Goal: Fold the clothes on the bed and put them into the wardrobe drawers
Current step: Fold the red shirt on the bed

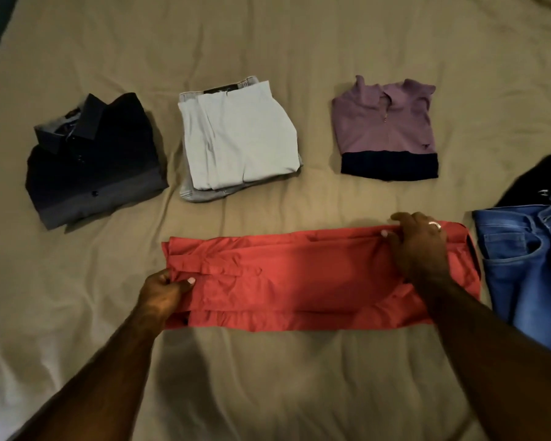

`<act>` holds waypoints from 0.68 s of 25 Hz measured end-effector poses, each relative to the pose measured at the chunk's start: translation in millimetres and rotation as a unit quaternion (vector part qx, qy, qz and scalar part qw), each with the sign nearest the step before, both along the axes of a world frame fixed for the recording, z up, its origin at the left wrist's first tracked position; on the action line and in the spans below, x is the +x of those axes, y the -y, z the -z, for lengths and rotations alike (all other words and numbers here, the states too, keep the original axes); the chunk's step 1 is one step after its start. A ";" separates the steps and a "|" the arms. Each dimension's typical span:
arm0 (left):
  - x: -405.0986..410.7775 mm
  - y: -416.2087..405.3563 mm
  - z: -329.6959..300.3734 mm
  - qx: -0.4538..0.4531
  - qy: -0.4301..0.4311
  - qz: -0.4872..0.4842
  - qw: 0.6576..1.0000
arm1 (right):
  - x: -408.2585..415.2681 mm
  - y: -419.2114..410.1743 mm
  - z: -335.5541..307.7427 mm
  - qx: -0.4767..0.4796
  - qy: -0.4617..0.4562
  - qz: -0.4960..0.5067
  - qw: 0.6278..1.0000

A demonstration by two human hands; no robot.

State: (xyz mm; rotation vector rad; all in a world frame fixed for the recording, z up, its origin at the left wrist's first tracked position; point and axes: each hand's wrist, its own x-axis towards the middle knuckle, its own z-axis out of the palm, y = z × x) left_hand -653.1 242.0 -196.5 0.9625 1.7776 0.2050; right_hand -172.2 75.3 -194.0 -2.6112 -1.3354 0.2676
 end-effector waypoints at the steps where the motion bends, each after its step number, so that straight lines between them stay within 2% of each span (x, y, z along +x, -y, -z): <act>1: 1.8 1.3 1.4 0.002 -0.036 -0.009 0.999 | -12.6 3.2 -2.4 0.039 0.039 0.018 0.998; 3: 6.5 10.0 0.4 0.046 -0.186 0.053 0.980 | -52.9 12.9 -1.8 0.105 0.082 0.027 0.991; 5: 17.9 23.8 -5.4 0.151 -0.343 0.134 0.917 | -95.2 31.8 8.6 0.154 0.120 -0.030 0.980; 6: 25.2 30.6 -9.7 0.218 -0.385 0.179 0.879 | -109.6 41.2 15.7 0.158 0.116 -0.068 0.978; 8: 41.0 36.5 -15.6 0.347 -0.389 0.287 0.803 | -115.0 50.9 26.5 0.122 0.080 -0.121 0.982; 10: 57.4 42.8 -7.0 0.440 -0.329 0.409 0.728 | -97.1 58.9 35.0 0.045 0.061 -0.119 0.990; 12: 71.9 53.5 0.6 0.470 -0.260 0.506 0.675 | -71.1 64.9 36.7 -0.021 0.073 -0.089 0.993; 14: 89.0 72.5 14.4 0.424 -0.239 0.561 0.669 | -46.7 73.1 32.5 -0.038 0.088 -0.048 0.994; 17: 106.6 95.6 32.5 0.331 -0.257 0.566 0.710 | -28.8 81.1 28.9 -0.012 0.116 -0.058 0.991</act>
